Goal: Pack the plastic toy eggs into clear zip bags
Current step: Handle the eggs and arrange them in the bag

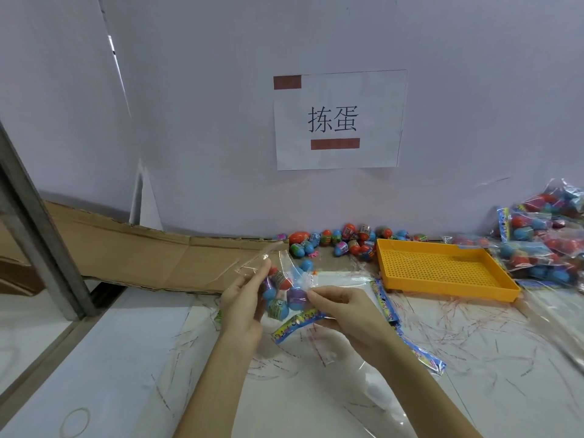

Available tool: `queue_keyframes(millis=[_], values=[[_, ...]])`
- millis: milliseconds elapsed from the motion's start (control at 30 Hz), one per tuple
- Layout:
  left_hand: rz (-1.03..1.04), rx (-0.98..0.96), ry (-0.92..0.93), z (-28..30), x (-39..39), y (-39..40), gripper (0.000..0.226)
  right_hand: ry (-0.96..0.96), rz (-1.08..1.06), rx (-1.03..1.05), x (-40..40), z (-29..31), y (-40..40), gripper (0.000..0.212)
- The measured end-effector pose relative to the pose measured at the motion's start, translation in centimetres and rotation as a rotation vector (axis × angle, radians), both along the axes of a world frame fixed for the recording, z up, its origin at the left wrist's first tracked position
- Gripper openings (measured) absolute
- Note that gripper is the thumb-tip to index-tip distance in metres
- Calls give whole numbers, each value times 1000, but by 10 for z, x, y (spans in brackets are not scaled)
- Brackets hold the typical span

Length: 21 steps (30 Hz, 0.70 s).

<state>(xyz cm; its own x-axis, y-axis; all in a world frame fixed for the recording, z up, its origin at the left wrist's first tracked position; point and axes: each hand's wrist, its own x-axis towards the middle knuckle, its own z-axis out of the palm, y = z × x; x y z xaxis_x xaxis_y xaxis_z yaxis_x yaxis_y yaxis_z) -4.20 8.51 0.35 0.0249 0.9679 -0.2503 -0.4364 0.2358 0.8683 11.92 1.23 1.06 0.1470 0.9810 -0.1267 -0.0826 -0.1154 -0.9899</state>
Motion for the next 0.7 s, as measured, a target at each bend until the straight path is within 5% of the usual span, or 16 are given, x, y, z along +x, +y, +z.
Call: queue_keyframes(millis=[133, 333, 567, 633, 700], values=[[-161, 172, 150, -1, 2, -5, 16, 6, -35, 73, 0, 2, -2, 21], [-363, 225, 203, 6, 7, -6, 45, -94, -239, 151, 5, -4, 0, 9], [-110, 303, 396, -1, 9, -7, 12, -144, -283, 89, 7, -9, 6, 13], [-119, 294, 366, -1, 10, -7, 11, -247, -336, 136, 2, -10, 6, 8], [-133, 303, 371, -1, 12, -8, 10, -600, -504, 320, -2, -13, 5, 28]])
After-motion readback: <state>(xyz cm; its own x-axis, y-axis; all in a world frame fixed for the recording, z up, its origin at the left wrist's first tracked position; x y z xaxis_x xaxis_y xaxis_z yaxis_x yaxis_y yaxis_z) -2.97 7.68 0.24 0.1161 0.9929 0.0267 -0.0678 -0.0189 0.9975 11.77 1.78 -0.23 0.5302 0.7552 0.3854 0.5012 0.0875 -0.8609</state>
